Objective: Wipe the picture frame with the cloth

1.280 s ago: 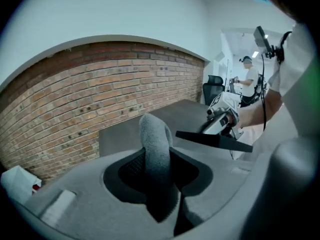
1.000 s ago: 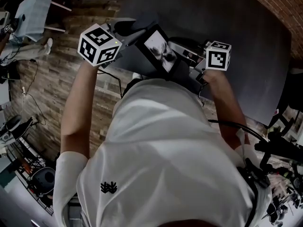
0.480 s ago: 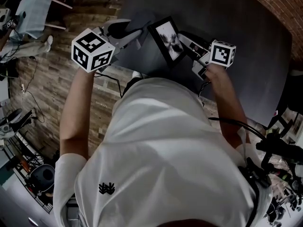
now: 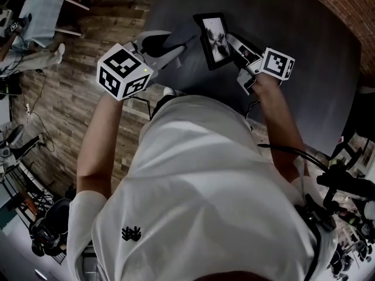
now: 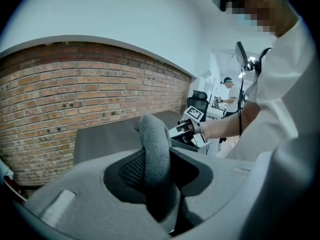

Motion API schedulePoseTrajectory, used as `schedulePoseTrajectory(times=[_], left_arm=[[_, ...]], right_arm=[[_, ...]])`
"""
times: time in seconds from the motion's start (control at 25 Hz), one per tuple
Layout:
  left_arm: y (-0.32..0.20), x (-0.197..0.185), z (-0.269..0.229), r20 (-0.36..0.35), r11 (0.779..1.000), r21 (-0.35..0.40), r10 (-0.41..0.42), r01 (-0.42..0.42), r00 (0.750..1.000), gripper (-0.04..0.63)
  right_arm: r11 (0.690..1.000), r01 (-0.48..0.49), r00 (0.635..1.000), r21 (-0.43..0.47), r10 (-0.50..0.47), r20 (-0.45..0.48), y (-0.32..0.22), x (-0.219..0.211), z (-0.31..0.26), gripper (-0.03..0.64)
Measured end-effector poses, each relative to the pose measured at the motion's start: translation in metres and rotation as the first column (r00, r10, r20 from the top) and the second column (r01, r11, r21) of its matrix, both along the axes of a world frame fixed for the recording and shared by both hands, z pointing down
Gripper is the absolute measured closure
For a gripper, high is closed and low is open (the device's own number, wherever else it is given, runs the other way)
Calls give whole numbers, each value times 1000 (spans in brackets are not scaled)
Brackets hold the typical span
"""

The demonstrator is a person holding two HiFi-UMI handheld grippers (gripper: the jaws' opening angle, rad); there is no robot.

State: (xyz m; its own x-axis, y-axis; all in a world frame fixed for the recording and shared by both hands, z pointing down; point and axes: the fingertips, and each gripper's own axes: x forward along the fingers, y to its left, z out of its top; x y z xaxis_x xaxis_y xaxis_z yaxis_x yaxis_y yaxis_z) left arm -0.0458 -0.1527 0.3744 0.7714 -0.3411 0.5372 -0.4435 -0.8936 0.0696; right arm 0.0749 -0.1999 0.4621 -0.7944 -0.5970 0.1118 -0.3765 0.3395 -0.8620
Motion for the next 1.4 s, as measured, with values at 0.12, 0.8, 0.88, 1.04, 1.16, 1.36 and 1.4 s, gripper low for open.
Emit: schedulePoseTrajectory(times=[0.12,0.8,0.88,1.04,1.16,1.36,1.4], left_arm=[[21,20,15,24,998,-22,62,-62,998,466],[74,65,47,103,972,-27,236,-234,966,466],[72,66,51,113,971,-28,240,-238,964,466],[70,73,58,136,966,-32,259,-257,956,468],[69,74,67,169,962,-35,273,-271,947,466],[73,60,82,215,956,-74,294,-285,931,466],[73,54,85,221,957,-86,290,-277,931,466]], right_arm=[[999,-46,999,-17,45,-9,-5,6,3,549],[972,-207,974,-110,216,75,-19,23,-3,549],[976,-186,973,-109,198,115,-17,16,-10,549],[988,-134,976,-82,146,160,-12,4,-25,549],[994,-93,974,-56,102,203,-8,-9,-40,549],[995,-93,976,-31,98,194,-9,-4,-46,549],[995,-99,977,-21,101,186,-11,1,-47,549]])
